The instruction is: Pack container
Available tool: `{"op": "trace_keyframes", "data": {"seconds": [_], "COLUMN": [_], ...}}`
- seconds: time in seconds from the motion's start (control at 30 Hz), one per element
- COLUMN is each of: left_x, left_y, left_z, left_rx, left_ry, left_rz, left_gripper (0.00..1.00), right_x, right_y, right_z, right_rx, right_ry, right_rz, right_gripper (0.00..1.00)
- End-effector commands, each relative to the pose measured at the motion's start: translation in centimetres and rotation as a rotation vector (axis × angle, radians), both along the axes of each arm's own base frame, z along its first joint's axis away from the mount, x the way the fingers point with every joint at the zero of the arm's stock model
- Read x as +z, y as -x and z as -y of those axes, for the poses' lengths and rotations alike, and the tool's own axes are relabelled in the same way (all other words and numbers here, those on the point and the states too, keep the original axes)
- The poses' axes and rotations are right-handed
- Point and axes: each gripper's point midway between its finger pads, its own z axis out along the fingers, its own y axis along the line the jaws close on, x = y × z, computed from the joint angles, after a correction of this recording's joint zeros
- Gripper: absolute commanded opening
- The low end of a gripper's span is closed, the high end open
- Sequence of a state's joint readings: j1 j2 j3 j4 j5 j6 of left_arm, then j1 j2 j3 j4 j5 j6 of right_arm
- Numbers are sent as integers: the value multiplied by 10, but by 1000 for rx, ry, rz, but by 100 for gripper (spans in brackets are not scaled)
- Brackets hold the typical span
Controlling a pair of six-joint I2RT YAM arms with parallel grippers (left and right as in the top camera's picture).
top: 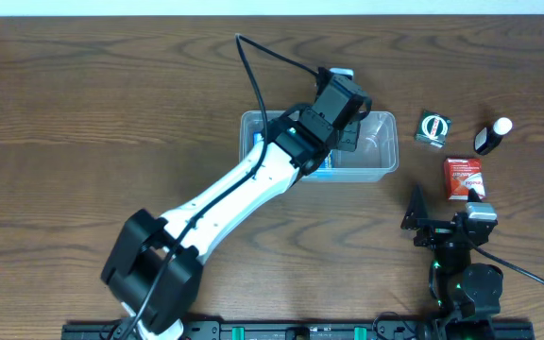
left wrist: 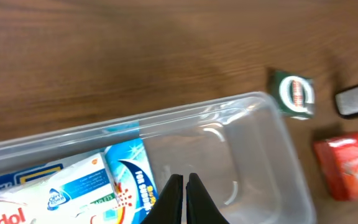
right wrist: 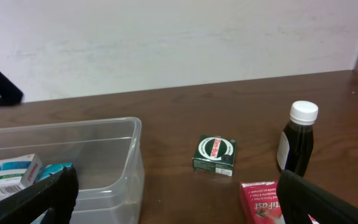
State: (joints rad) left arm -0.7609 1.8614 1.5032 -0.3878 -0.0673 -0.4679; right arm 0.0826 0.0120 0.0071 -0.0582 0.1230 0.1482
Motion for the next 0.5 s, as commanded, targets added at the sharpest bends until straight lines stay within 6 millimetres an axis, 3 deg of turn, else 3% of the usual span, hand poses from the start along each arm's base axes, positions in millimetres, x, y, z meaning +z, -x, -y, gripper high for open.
{"op": "trace_keyframes", "data": {"seconds": [0.0, 0.23, 0.47], "left_x": [-28, -67, -85], "left_y": [-10, -14, -22], "left_z": [-2, -4, -17], "left_rx": [49, 62, 95], "left_ry": [-40, -102, -167], "left_rz": [-25, -65, -62], "left_gripper": [6, 6, 6], "right_x": [0, 0, 0], "right_y": [0, 0, 0], "right_z": [2, 2, 2], "right_rx": [-8, -8, -8], "right_ry": [11, 11, 11], "right_rz": [1, 1, 1], "right_gripper": [99, 99, 99]}}
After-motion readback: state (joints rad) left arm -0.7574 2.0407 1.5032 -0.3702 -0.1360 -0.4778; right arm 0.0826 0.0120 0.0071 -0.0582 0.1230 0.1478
